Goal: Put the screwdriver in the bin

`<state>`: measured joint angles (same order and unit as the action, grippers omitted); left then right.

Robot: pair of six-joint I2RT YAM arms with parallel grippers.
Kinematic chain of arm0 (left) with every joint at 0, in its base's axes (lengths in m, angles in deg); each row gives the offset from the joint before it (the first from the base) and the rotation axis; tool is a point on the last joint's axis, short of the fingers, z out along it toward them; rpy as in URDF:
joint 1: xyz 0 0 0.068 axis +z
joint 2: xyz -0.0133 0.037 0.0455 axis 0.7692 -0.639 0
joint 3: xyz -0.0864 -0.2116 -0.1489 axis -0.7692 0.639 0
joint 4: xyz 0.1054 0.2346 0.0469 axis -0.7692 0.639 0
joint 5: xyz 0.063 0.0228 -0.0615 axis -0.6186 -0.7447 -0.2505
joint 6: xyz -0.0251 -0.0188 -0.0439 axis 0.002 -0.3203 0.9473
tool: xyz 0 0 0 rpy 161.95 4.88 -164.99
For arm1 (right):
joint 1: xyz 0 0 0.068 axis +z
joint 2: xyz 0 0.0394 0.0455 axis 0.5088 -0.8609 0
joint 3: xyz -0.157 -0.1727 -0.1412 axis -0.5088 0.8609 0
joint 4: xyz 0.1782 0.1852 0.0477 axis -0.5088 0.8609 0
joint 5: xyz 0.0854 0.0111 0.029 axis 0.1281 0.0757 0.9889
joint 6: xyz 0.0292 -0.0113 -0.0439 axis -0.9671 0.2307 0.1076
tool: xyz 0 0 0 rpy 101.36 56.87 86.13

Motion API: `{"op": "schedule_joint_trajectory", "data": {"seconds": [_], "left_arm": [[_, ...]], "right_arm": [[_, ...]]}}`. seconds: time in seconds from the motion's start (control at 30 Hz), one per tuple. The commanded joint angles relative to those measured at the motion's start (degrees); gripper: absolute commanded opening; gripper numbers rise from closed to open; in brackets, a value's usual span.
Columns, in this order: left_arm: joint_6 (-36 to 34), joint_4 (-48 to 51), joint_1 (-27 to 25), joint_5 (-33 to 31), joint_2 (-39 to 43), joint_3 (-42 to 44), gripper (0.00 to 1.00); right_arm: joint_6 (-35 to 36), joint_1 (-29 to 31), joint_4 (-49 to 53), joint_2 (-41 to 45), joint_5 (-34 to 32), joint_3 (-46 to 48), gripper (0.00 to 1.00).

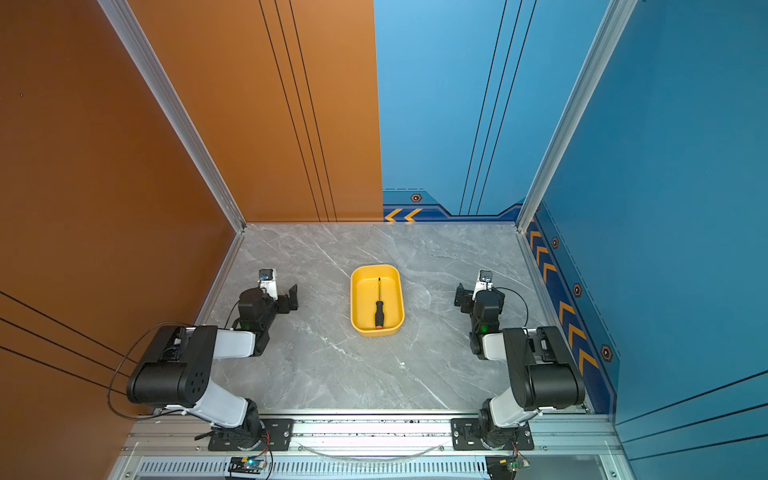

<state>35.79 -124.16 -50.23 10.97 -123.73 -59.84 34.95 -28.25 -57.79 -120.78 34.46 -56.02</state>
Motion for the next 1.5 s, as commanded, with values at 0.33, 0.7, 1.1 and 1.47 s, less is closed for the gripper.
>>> {"op": "schedule_joint_trajectory", "data": {"seconds": [0.33,0.7,1.1,1.47], "left_arm": [[-0.4,-1.0,-0.2,-1.2,-0.2,0.7,0.98],[-0.4,-1.0,-0.2,-1.2,-0.1,0.7,0.98],[-0.4,-1.0,-0.2,-1.2,-0.1,0.7,0.98],[-0.5,-1.0,-0.2,-1.2,-0.1,0.7,0.98]], "right_arm": [[0.4,0.2,-0.4,-0.1,-0.4,-0.4,1.0],[0.1,-0.4,0.0,-0.2,0.9,-0.5,1.0],[0.1,-0.4,0.0,-0.2,0.9,-0.5,1.0],[0.1,-0.3,-0.2,-0.1,0.6,-0.5,1.0]]}}
